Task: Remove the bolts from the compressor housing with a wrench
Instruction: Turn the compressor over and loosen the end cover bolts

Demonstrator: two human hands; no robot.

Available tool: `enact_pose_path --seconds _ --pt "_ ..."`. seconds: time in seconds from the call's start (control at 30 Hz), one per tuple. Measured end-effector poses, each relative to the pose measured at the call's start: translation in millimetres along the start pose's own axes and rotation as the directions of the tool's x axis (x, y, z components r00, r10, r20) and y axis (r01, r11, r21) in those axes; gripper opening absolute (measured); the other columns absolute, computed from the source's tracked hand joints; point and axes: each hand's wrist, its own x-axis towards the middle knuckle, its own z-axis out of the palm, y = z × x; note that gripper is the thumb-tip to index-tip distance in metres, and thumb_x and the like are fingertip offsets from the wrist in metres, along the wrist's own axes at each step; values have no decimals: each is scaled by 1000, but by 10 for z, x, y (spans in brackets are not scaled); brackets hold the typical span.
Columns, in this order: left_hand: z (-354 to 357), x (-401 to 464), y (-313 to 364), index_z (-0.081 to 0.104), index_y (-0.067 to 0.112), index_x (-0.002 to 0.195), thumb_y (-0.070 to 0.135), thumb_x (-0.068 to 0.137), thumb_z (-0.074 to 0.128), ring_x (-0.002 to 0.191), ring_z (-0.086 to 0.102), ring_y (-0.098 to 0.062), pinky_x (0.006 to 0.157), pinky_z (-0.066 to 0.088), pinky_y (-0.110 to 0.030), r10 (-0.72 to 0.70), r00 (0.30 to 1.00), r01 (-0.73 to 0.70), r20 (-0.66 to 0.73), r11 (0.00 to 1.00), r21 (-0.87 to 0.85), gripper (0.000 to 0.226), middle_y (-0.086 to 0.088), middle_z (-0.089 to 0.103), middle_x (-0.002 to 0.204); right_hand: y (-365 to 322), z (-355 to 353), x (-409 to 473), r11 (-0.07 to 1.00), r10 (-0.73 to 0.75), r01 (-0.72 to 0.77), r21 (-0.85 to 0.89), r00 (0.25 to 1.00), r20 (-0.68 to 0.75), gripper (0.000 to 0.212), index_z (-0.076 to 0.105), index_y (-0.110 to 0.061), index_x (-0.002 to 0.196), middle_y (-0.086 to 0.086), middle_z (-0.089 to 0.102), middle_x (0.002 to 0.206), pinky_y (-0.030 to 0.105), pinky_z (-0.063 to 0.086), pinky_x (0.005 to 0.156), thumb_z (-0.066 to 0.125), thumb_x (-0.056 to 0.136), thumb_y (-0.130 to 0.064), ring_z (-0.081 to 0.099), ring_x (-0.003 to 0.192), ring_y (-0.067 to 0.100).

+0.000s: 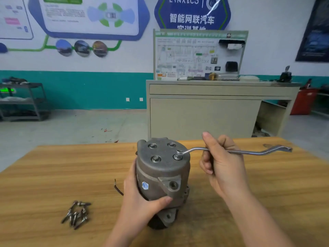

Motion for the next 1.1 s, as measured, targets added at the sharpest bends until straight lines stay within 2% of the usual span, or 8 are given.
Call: enact_pose_path --seconds 0.33,0.43,0.5,0.63,0.73,0.83,0.9,1.1 --pt "255 -101 76 21 42 144 60 34 81 129 26 -11 101 29 -34 -2 971 43 -238 985 167 126 12 41 136 64 327 -336 646 -491 441 -623 865 104 48 32 -16 60 5 40 51 27 34 44 67 87 -36 37 43 13" --pt "259 -88 83 25 41 144 59 33 86 131 30 -15 106 34 -42 3 969 43 -247 983 180 128 13 44 137 106 385 -447 430 -540 452 -781 823 178 45 28 -18 62 -1 38 58 14 25 42 61 91 -27 32 46 7" --pt "223 -88 80 21 47 142 60 32 86 130 27 -10 105 34 -40 -18 976 54 -219 985 163 129 19 40 135 125 377 -495 451 -523 401 -797 843 128 41 31 -17 63 -1 40 57 13 26 42 62 89 -24 33 45 5" --pt "12 -49 48 22 57 136 53 36 90 131 37 -4 105 36 -31 9 1000 -8 -19 999 48 121 25 42 136 96 226 -463 854 -326 260 -452 943 -73 40 41 -16 57 -6 36 46 15 29 42 71 83 -10 33 42 3" --pt "-129 -18 86 27 60 129 42 44 94 123 50 2 92 42 -9 41 992 -35 120 998 -55 110 25 53 131 6 63 -291 992 15 -5 -122 997 78 32 50 -26 55 0 47 43 18 33 35 70 76 -13 41 35 10" --pt "-138 -23 115 27 51 132 24 51 95 117 51 9 84 41 -1 63 990 -53 126 995 -81 109 31 52 128 -24 -6 127 905 373 -412 104 889 267 18 53 -21 60 -1 42 42 14 26 29 67 71 -15 35 32 6" --pt "-105 -31 129 29 48 132 12 54 91 115 51 12 83 40 0 93 989 -85 117 994 -72 107 33 52 128 -7 55 416 836 525 -549 18 808 267 13 54 -15 67 -4 39 41 11 21 27 63 76 -17 31 30 1" --pt "-28 -19 176 34 51 127 13 53 92 114 52 12 83 39 0 152 987 -149 57 988 -49 103 35 53 125 -14 349 881 665 710 -560 -495 680 185 17 56 -11 82 -7 39 42 13 21 28 55 96 -20 29 31 2"
